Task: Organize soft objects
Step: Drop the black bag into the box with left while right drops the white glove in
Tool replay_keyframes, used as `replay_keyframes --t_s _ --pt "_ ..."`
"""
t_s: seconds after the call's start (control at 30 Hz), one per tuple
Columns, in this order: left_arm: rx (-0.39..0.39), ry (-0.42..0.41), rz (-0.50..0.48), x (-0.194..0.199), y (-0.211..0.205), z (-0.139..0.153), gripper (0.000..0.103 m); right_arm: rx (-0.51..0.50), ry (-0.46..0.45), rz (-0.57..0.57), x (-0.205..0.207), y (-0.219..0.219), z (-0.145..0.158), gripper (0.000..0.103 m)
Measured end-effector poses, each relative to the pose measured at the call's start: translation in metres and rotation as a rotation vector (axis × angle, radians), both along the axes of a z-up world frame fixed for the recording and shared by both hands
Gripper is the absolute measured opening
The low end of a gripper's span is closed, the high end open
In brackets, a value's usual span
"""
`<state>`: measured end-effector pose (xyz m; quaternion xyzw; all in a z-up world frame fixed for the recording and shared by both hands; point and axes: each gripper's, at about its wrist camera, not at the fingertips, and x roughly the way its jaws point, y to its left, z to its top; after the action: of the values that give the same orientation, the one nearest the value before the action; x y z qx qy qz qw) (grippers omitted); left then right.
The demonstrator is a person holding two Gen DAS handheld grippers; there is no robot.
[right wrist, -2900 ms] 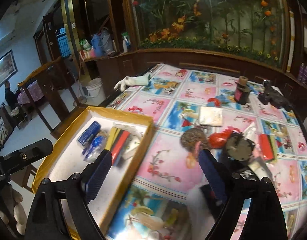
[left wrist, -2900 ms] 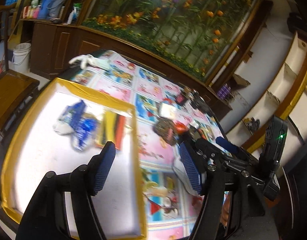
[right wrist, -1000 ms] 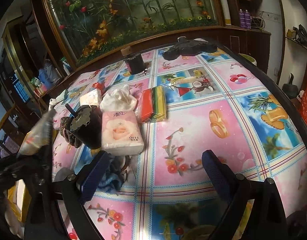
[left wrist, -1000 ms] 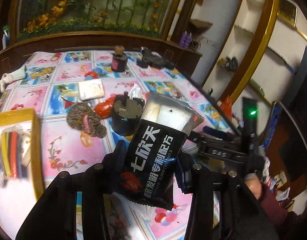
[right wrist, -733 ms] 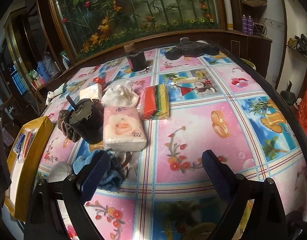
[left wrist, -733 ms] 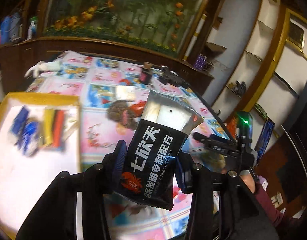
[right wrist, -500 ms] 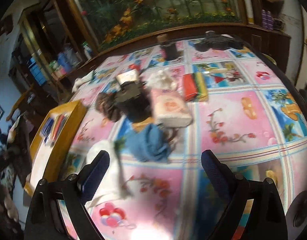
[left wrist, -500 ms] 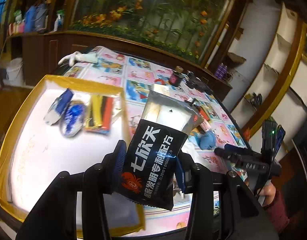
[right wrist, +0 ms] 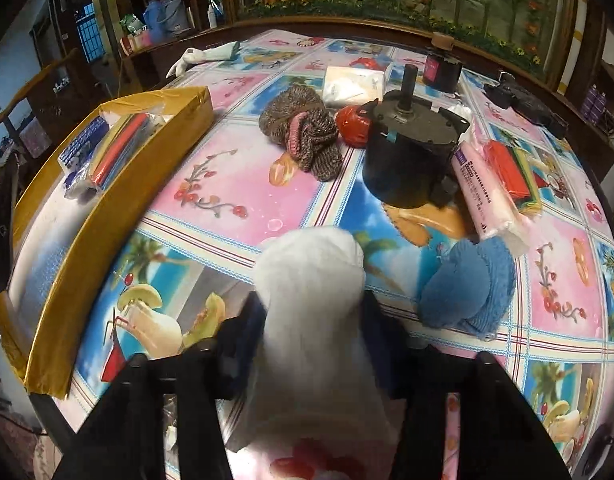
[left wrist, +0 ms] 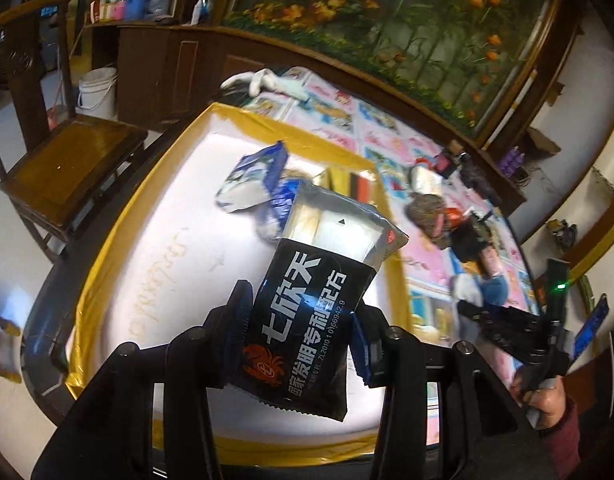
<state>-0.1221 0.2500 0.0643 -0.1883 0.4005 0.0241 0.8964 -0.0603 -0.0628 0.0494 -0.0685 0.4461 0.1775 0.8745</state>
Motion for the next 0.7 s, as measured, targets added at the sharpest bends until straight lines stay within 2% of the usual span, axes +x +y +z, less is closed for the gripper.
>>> replay_keyframes --t_s 0.03,0.1,0.27,0.37,0.47,0.53,0.57,0.7 --pt "0.013 0.011 0.002 0.002 0.002 -0.002 0.043 0.004 0.006 0.000 0.000 0.001 0.002 0.021" --pt "0.044 0.033 0.005 0.011 0.006 -0.004 0.043 0.009 0.010 -0.011 0.002 -0.001 0.006 0.019" --pt "0.089 0.067 0.042 0.037 0.024 -0.003 0.043 0.078 0.004 -0.011 -0.002 -0.003 0.033 0.019" --pt "0.106 0.078 0.095 0.061 0.043 -0.006 0.044 0.128 0.000 0.028 -0.007 0.007 0.055 0.019" --pt "0.069 0.103 0.128 0.084 0.065 -0.019 0.051 0.160 0.009 0.088 -0.009 0.030 0.071 0.019" --pt "0.006 0.127 0.145 0.086 0.076 -0.025 0.052 0.178 0.025 0.132 -0.010 0.050 0.077 0.019" --pt "-0.035 0.114 0.141 0.082 0.079 -0.024 0.052 0.180 0.033 0.155 -0.010 0.061 0.079 0.019" --pt "-0.075 0.002 0.136 0.048 0.079 -0.007 0.054 0.172 0.070 0.246 -0.011 0.107 0.078 0.019"
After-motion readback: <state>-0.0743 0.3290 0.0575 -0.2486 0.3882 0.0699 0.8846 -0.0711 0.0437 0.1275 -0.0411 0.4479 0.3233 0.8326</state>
